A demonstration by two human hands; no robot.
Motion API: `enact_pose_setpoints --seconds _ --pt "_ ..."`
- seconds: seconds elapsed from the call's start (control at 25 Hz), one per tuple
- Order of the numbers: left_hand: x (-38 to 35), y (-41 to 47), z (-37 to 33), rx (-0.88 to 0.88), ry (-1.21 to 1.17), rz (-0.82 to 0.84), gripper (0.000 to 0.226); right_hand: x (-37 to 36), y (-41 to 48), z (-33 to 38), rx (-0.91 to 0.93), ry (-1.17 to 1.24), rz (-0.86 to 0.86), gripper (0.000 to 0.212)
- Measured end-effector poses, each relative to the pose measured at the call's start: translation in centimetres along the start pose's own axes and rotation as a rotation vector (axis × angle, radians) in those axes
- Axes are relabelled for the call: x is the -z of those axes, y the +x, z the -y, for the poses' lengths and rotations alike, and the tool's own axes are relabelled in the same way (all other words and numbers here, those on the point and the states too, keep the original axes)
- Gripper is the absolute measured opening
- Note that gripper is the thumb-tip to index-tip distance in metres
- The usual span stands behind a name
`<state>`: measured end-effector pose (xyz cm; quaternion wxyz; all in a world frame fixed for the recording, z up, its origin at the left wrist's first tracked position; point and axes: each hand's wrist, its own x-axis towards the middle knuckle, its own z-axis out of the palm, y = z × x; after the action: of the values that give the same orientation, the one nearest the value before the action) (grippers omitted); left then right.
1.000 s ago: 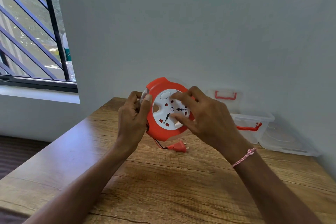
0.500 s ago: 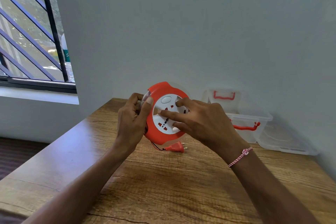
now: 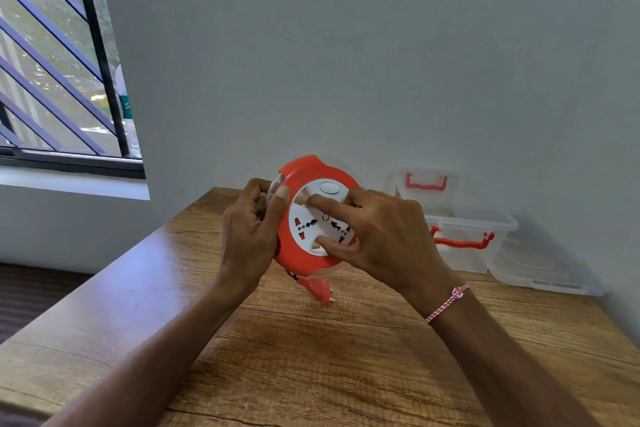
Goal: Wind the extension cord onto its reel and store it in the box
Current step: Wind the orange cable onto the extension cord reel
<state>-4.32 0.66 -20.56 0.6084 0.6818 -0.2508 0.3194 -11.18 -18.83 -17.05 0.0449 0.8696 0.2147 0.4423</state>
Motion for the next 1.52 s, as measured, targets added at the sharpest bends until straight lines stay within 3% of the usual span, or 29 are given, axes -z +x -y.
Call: enact_pose_setpoints --seconds 0.24,0.64,1.36,1.52 --pt "-0.2 -0.1 0.0 0.000 -0.003 -0.023 0.038 -0.3 -0.1 0.5 -0.077 0.102 -0.053 0.066" --pt "-0.3 -0.3 0.3 0.027 0.009 -0.038 0.047 -0.6 -0.1 0.9 -0.114 0.103 -0.100 0.066" --pt "-0.5 -0.3 0.0 0.101 -0.009 -0.047 0.041 -0.9 -0.1 1.3 -0.179 0.158 -0.065 0.067" --pt "-0.2 -0.1 -0.1 0.187 -0.085 -0.076 0.034 -0.6 0.1 0.6 -0.329 0.243 -0.273 0.045"
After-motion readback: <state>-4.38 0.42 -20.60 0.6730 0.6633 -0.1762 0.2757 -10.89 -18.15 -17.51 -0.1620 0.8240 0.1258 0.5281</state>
